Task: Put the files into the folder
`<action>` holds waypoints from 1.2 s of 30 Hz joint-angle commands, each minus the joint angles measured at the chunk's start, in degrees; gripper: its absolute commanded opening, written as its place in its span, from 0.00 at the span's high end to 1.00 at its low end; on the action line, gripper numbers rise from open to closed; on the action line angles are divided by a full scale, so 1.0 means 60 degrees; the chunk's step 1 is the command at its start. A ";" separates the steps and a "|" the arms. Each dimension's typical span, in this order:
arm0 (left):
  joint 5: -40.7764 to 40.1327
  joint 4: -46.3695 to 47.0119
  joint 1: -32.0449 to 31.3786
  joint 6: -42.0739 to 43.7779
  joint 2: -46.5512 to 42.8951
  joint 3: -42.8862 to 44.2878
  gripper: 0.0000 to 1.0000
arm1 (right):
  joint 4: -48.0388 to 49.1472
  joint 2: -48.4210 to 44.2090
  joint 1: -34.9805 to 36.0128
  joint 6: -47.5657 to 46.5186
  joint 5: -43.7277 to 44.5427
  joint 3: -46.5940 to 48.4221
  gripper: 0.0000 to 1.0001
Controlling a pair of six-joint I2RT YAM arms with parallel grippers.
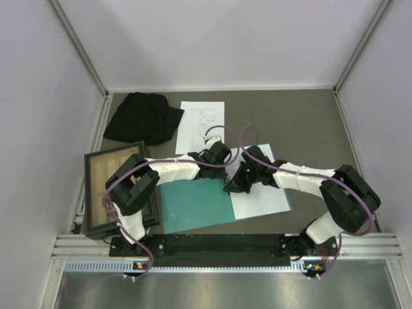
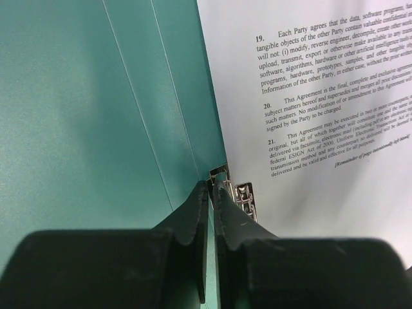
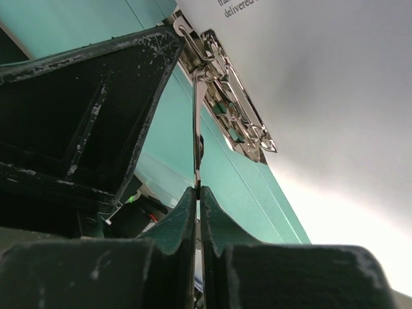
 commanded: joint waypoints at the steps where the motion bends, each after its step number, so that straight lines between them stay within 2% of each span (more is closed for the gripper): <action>1: -0.0037 -0.0265 -0.0056 0.0573 0.0364 0.0374 0.98 | -0.0201 -0.0236 -0.0226 -0.0318 0.0276 -0.0549 1.00; 11: 0.0578 -0.0338 -0.0056 0.1936 0.0716 0.0462 1.00 | -0.0362 -0.0120 -0.0973 -0.1446 0.0247 -0.1253 1.00; 20: 0.0857 -0.0221 -0.0056 0.2083 0.0906 0.0477 1.00 | -0.0333 0.0569 -0.1105 -0.2178 0.0422 -0.1195 1.00; 36: 0.0534 -0.0411 0.0032 0.2142 0.1155 0.0477 1.00 | -0.0626 0.0730 -0.1384 -0.2546 0.1227 -0.1546 1.00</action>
